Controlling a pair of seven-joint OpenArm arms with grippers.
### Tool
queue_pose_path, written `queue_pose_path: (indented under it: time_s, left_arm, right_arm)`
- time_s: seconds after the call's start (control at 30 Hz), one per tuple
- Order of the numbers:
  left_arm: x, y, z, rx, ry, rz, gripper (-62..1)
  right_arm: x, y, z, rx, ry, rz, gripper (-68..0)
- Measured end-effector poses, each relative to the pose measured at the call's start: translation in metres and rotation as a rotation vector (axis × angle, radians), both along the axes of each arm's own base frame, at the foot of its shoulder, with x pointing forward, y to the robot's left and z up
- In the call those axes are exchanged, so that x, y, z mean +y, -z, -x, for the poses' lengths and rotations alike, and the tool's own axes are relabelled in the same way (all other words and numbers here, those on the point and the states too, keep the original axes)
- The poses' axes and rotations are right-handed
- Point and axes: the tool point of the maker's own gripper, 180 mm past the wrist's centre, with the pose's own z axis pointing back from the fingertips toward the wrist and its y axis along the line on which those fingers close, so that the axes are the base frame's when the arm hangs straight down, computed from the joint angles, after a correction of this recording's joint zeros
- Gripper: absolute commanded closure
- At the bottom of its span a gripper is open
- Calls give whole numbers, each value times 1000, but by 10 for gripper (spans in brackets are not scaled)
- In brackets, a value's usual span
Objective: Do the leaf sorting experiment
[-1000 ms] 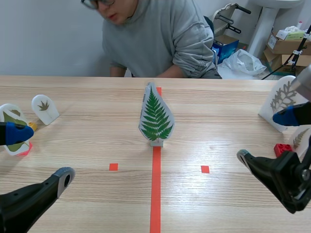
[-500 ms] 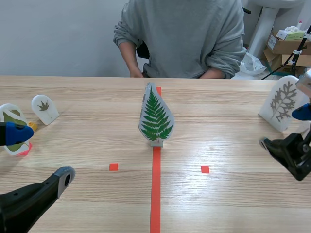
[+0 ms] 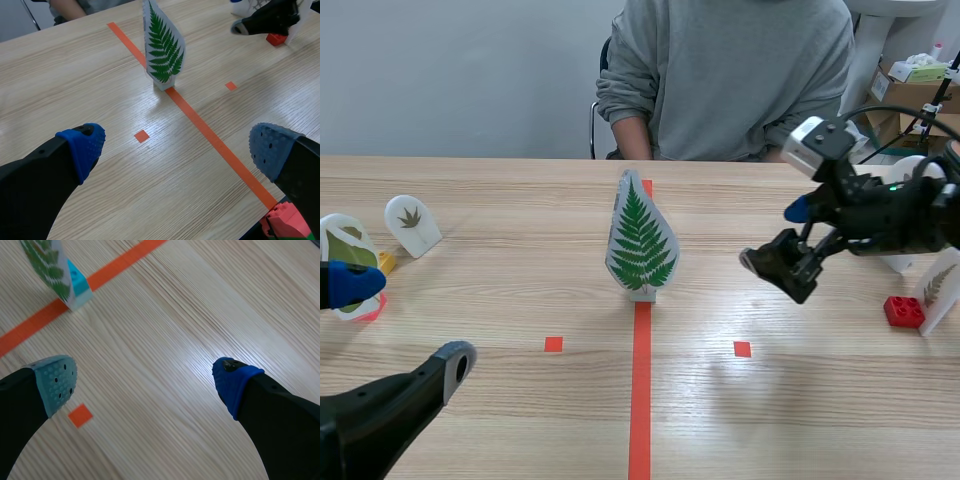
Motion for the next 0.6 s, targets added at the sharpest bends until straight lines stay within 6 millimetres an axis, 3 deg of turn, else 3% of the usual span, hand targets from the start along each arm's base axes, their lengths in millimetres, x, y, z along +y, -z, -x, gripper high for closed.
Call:
queue_pose_path:
  time_s: [0.27, 0.43, 0.6]
  left_arm:
    - [1, 4, 1, 19, 1, -14, -617]
    - [1, 4, 1, 19, 1, -14, -617]
    - [1, 4, 1, 19, 1, -14, -617]
  right_arm:
    - [79, 19, -20, 46, -119, -57, -551]
    - [128, 23, -16, 50, -202, -82, -551]
    - [155, 24, -8, 60, -250, -104, -519]
